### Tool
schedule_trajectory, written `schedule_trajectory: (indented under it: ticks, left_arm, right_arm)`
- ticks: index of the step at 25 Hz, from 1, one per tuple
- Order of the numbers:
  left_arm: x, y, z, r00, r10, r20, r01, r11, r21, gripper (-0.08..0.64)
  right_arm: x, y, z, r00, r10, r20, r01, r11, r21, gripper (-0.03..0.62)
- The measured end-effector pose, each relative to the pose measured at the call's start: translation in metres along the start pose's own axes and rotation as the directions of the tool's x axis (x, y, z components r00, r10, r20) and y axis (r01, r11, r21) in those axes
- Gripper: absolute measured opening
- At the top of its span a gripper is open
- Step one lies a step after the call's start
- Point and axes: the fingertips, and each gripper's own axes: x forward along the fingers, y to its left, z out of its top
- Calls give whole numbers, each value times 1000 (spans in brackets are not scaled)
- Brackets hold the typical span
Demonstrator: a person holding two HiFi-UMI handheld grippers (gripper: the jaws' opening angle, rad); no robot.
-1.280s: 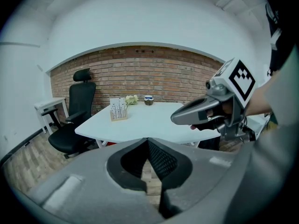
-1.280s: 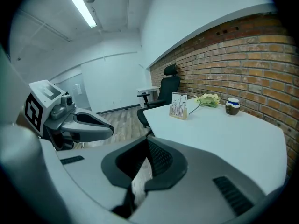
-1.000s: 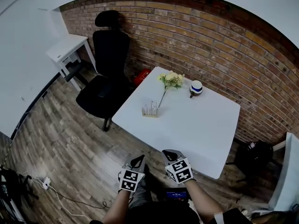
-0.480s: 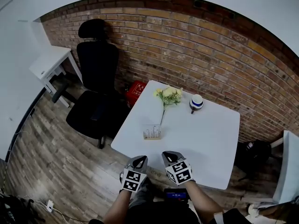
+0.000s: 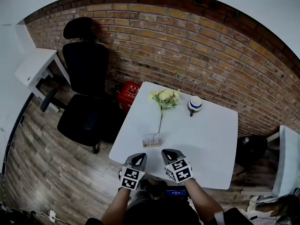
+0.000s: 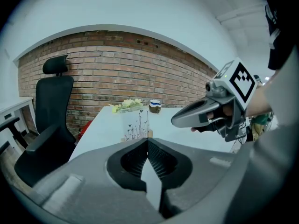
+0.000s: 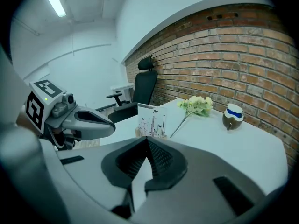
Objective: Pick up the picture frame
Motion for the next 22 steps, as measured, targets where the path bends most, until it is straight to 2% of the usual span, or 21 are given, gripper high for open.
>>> schedule_trajectory:
  ticks: [6,12,16,22]
  left_arm:
    - [11,5,10,1000,20,-2,-20,1000,-17,12]
    - [20,5,26,999,46,-1,-46,999,21,12]
    - [23,-1,29,999,47,-4,-47,998,32,12]
    - [18,1,25,998,69,-9,-69,998,12,11]
  right_arm:
    - [9,-14,16,1000,17,14,-17,999,-31,9]
    - [11,-25,32,998,36,54,-33,998,-52,9]
    - [9,-25,32,997,58,57,-55,997,-46,9]
    - [9,-26,29,996,70,51,-66,996,-63,9]
